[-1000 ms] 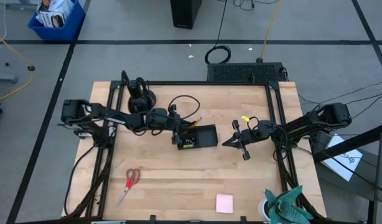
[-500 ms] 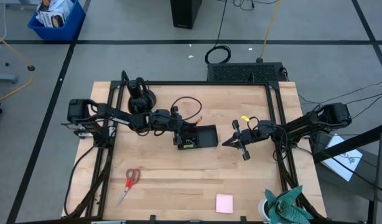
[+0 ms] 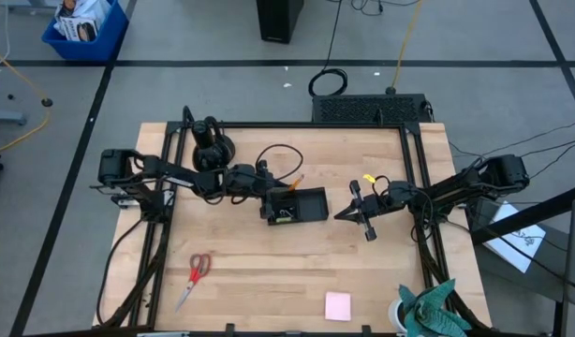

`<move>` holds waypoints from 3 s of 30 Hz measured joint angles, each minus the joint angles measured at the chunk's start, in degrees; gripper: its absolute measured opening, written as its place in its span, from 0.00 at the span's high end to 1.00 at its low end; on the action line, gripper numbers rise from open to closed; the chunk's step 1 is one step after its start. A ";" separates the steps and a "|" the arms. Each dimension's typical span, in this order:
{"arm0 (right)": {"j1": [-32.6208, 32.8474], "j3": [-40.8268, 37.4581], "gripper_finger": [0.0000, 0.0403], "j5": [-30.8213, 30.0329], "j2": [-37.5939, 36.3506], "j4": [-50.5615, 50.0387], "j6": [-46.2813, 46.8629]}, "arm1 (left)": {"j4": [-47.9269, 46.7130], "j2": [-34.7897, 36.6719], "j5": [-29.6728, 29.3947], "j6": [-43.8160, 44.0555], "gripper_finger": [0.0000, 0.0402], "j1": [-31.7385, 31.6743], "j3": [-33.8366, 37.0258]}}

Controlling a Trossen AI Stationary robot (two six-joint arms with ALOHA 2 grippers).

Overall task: Pick and place office supplies into organizer
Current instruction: Put the orange scissors into the black desk organizer

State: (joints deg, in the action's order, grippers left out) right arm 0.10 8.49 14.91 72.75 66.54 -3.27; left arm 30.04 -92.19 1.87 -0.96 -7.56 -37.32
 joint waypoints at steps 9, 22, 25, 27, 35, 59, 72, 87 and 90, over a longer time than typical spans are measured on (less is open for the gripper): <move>0.00 -0.01 0.99 -0.08 0.00 0.00 -0.66 | -17.18 11.75 -9.09 3.64 0.61 2.76 -1.82; 0.00 0.00 0.99 -0.10 0.00 0.07 -1.13 | -83.48 17.46 -24.47 52.12 0.61 26.14 -18.67; 0.00 0.00 0.99 -0.10 0.00 0.07 -2.10 | -87.91 15.98 -20.08 64.17 0.61 32.08 -18.83; 0.00 0.00 0.99 -0.10 0.00 0.04 -2.31 | -88.00 14.97 -18.20 69.13 0.61 35.18 -18.36; 0.00 0.00 0.99 -0.06 0.00 -0.33 -0.55 | -88.96 10.88 -14.00 85.05 0.61 42.22 -17.22; 0.00 0.00 0.99 -0.04 0.00 -2.14 -0.39 | -86.20 -1.78 -3.04 107.67 0.61 56.21 -17.20; 0.00 -0.01 0.99 -0.04 0.00 -2.11 1.04 | -84.31 -8.91 -6.21 103.92 0.61 58.38 -17.38; 0.00 0.00 0.99 -0.06 0.00 -2.12 1.05 | -81.79 -9.06 -11.18 102.98 0.92 58.46 -17.28; 0.00 0.00 0.99 -0.06 0.00 -2.11 1.03 | -80.86 -9.13 -15.57 101.95 0.88 58.63 -17.20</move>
State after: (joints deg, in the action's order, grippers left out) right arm 0.10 8.49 14.86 72.75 64.43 -2.24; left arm -50.82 -101.32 -13.70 100.99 51.07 -54.52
